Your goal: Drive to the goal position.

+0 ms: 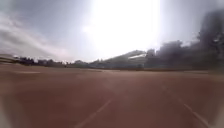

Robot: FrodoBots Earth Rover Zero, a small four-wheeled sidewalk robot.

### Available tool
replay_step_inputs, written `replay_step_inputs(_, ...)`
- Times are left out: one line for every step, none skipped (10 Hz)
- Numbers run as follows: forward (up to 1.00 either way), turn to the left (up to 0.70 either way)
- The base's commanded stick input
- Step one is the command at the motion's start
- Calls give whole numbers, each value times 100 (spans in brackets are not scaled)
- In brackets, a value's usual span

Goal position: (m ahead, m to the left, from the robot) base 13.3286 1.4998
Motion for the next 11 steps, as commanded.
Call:
replay_step_inputs(70, 0)
replay_step_inputs(70, 0)
replay_step_inputs(70, 0)
replay_step_inputs(70, 0)
replay_step_inputs(70, 0)
replay_step_inputs(70, 0)
replay_step_inputs(70, 0)
replay_step_inputs(70, 0)
replay_step_inputs(70, 0)
replay_step_inputs(70, 0)
replay_step_inputs(70, 0)
